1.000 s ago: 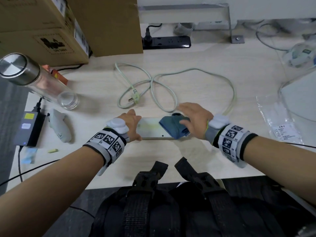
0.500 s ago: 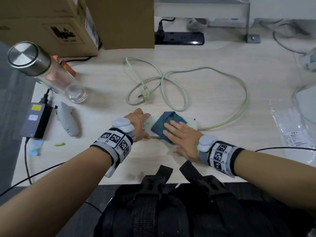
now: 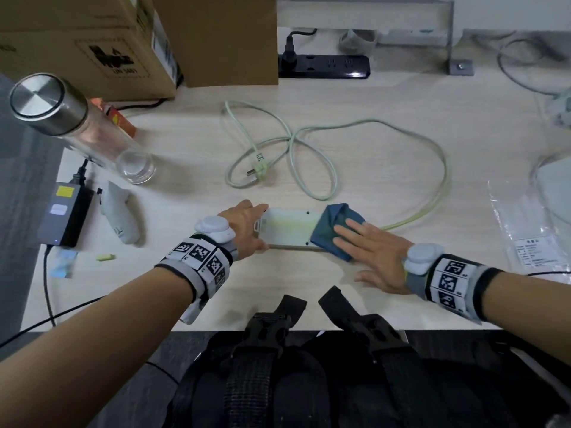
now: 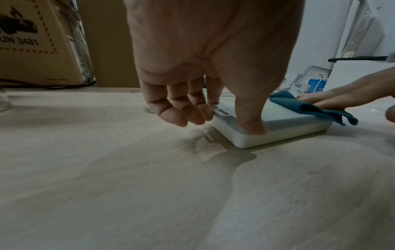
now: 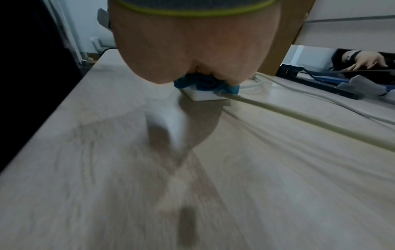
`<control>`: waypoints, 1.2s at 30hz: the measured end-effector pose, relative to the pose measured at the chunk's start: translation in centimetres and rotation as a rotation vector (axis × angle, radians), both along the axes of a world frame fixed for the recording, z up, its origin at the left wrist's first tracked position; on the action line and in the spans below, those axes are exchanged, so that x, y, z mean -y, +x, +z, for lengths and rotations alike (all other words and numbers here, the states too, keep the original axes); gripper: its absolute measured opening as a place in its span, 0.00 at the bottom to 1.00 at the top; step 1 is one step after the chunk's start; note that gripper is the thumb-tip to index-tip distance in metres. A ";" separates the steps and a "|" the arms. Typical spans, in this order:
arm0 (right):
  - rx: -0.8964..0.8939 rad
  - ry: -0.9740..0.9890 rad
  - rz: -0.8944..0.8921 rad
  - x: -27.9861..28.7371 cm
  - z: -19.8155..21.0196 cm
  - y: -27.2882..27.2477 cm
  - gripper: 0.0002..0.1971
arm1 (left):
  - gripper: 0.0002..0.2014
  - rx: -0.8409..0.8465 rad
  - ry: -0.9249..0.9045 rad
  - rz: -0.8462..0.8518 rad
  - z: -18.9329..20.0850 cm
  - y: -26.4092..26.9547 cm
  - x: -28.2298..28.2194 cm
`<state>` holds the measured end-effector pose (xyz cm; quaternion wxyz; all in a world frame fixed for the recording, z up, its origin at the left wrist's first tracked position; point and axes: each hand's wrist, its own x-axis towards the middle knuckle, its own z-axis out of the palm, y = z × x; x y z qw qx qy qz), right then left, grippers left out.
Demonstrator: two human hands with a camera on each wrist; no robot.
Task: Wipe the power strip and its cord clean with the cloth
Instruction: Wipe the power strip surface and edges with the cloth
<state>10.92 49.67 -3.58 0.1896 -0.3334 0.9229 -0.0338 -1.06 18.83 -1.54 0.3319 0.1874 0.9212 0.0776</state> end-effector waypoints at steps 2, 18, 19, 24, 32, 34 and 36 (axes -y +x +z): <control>-0.006 -0.037 0.002 1.0 -0.1 -0.3 0.37 | 0.41 0.008 -0.006 0.000 -0.1 -0.1 0.0; 0.031 -0.037 -0.007 1.7 -0.1 -1.3 0.37 | 0.41 -0.018 0.005 -0.024 0.0 0.0 0.0; 0.037 -0.029 -0.006 0.8 0.2 -1.0 0.38 | 0.42 -0.010 0.001 -0.028 0.0 0.0 -0.1; 0.096 -0.075 -0.028 4.2 0.5 -2.3 0.42 | 0.42 -0.006 0.008 -0.001 -0.2 0.1 -0.1; 0.110 -0.060 -0.102 10.8 0.9 -5.0 0.44 | 0.34 -0.005 -0.013 -0.022 -0.2 0.0 -0.3; 0.136 -0.063 -0.078 7.9 1.2 -4.1 0.45 | 0.39 -0.026 -0.035 -0.022 -0.1 0.1 -0.1; 0.136 -0.095 -0.074 4.1 1.5 -2.8 0.44 | 0.41 -0.030 -0.030 -0.021 0.0 0.1 -0.2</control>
